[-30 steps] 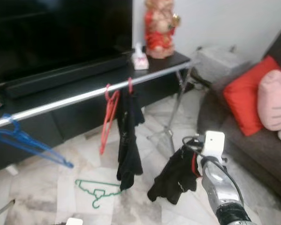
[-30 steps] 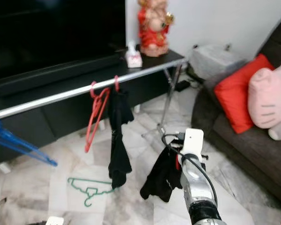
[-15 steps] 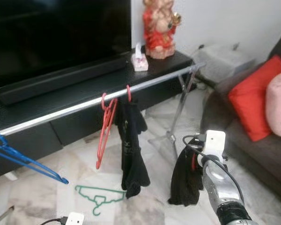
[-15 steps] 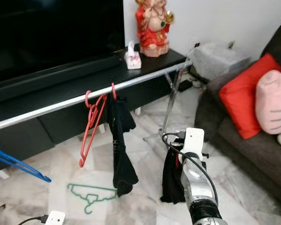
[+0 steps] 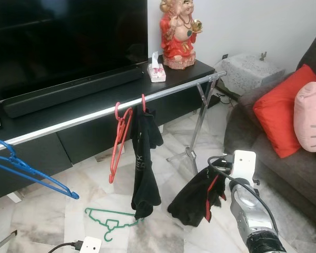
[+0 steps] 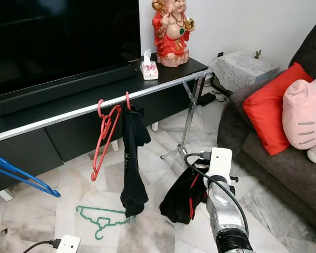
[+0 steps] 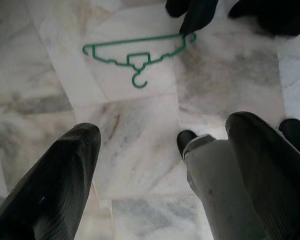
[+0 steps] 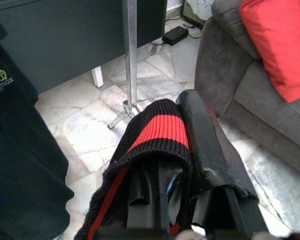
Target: Hang hanger
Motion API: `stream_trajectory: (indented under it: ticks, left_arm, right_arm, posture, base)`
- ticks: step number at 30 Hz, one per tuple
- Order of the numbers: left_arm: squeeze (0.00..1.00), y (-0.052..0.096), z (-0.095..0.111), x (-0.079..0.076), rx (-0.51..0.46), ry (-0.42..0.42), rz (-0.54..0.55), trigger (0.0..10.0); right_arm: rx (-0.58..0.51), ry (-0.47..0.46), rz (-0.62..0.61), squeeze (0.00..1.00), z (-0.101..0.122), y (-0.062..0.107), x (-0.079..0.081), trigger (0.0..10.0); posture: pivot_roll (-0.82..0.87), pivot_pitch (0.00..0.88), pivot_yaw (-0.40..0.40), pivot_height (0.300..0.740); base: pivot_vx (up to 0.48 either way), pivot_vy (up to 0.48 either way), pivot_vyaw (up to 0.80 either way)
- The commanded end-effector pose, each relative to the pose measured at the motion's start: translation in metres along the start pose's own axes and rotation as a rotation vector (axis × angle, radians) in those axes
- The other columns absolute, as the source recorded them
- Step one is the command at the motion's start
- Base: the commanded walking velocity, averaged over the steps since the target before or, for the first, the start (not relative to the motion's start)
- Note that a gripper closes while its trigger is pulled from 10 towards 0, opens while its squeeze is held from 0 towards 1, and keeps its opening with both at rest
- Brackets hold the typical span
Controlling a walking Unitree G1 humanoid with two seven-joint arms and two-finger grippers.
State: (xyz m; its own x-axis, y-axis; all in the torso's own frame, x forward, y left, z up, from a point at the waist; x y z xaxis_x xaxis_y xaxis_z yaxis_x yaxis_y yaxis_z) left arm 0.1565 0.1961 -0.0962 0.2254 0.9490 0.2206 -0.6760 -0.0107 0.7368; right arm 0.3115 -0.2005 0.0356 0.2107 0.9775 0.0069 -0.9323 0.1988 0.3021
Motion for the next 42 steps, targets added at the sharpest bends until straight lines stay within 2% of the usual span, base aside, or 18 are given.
stream_trajectory:
  ticks: [1,6,8,15,37,42]
  left_arm:
    - [0.0,0.0008,0.0,-0.0012,-0.014,-0.019,0.002,10.0]
    - [0.0,0.0009,0.0024,-0.0041,-0.038,-0.036,-0.019,10.0]
    - [0.0,0.0007,0.0033,-0.0057,-0.042,-0.074,-0.032,10.0]
    - [0.0,0.0007,0.004,-0.0065,-0.049,-0.085,-0.036,10.0]
    - [0.0,0.0004,0.0088,-0.0029,-0.084,-0.058,0.017,10.0]
    - [0.0,-0.0002,0.0057,-0.0014,-0.047,-0.059,0.03,10.0]
  right_arm:
    - [-0.036,0.011,0.002,0.0,0.0083,-0.0014,-0.0021,10.0]
    - [-0.032,0.017,0.004,0.0,0.007,-0.0009,-0.0033,10.0]
    - [-0.023,0.022,0.008,0.0,0.0042,0.0,-0.0029,10.0]
    - [-0.014,0.028,0.015,0.0,0.0011,0.0005,-0.0012,10.0]
    - [-0.006,0.035,-0.001,0.0,0.0028,-0.0024,-0.0038,10.0]
    - [-0.006,0.033,0.0,0.0,0.0035,-0.0031,-0.0031,10.0]
  posture:
    - [-0.05,0.0,-0.026,0.74]
    - [-0.04,0.0,-0.03,0.74]
    - [-0.03,0.0,-0.033,0.74]
    - [-0.03,0.0,-0.034,0.74]
    - [-0.03,0.0,-0.043,0.74]
    - [-0.03,0.0,-0.04,0.74]
  base:
    - [0.0,0.0,0.0]
    - [0.0,0.0,0.0]
    - [0.0,0.0,0.0]
    - [0.0,0.0,0.0]
    - [0.0,0.0,0.0]
    - [0.0,0.0,0.0]
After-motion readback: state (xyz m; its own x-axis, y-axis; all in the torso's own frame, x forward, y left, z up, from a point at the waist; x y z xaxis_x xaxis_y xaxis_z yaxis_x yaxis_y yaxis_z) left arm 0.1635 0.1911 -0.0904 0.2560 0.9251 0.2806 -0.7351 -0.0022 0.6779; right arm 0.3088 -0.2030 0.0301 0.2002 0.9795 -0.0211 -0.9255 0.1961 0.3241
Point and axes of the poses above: a point about 5 cm out from each wrist's last joint towards the gripper, its own y axis pointing back from the gripper into the wrist, its own z axis along the axis of the wrist's last joint, x = y × z, the point moved 1 cm from there along -y, pointing out of the wrist towards the gripper, and after that the axes turned 4 degrees about -y, right-handed, at the moved point
